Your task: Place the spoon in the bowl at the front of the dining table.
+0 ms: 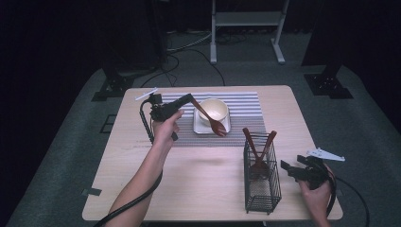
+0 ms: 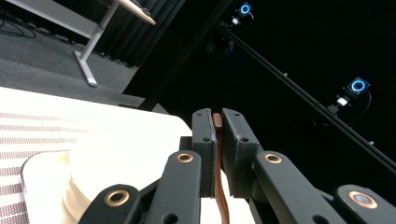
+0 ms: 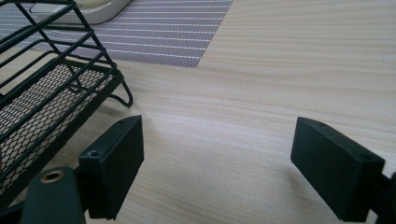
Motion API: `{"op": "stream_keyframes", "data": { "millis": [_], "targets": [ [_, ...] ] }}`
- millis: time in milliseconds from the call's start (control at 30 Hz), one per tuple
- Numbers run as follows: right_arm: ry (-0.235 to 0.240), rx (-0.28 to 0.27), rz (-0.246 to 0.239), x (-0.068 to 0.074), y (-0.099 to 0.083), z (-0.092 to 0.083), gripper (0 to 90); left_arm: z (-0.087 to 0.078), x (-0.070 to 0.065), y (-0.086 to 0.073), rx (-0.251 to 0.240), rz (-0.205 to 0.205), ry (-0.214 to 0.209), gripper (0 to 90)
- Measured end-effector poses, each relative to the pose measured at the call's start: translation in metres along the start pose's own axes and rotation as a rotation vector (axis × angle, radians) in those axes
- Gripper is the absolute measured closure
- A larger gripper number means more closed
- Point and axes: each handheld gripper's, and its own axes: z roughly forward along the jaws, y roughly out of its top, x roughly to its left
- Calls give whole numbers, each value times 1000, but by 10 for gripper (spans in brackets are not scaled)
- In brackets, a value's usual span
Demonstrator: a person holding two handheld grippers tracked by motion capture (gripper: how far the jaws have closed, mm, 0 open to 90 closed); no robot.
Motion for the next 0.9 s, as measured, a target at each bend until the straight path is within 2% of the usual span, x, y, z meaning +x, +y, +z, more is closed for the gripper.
{"op": "stream_keyframes", "data": {
  "millis": [333,900],
  "targets": [
    [5,-1,10,-1,0,0,161,6,4,5,-1,-9,2,843],
    [9,-2,12,-1,0,0,161,16,5,20,-8,0,18,843]
  ]
}}
